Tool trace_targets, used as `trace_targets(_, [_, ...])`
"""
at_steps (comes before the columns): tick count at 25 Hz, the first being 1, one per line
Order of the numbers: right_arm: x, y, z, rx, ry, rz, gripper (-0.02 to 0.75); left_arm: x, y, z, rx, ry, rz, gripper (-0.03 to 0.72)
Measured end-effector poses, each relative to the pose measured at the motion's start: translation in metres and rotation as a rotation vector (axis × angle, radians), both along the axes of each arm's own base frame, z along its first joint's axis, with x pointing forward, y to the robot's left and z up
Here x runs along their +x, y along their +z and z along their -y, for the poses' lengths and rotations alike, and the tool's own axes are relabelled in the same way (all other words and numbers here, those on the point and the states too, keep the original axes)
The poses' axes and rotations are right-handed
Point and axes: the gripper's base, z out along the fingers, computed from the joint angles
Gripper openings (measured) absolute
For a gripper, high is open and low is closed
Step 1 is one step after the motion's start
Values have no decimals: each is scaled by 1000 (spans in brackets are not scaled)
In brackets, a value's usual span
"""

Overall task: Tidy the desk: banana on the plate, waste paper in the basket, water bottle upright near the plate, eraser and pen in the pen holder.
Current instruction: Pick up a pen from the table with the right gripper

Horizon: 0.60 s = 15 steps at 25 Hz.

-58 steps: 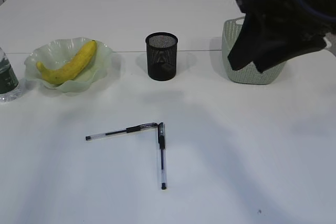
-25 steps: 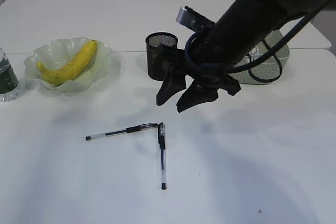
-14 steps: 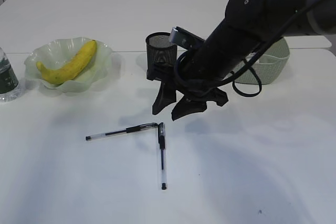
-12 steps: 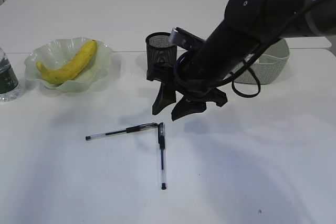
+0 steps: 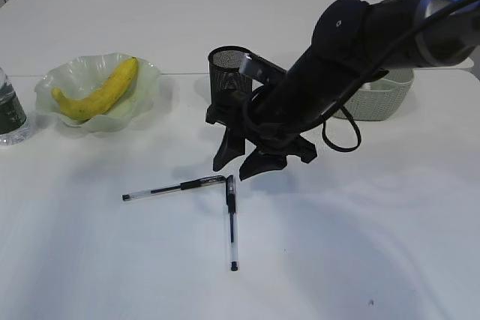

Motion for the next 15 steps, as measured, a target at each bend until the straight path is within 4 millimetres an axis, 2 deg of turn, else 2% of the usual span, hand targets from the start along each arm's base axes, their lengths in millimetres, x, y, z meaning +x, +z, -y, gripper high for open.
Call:
trace_targets(12, [3, -3, -1, -9, 10, 38, 334, 0, 0, 0, -2, 0, -1, 417])
trace_targets(15, [6, 2, -5, -46, 35, 78, 334, 0, 0, 0, -2, 0, -1, 414])
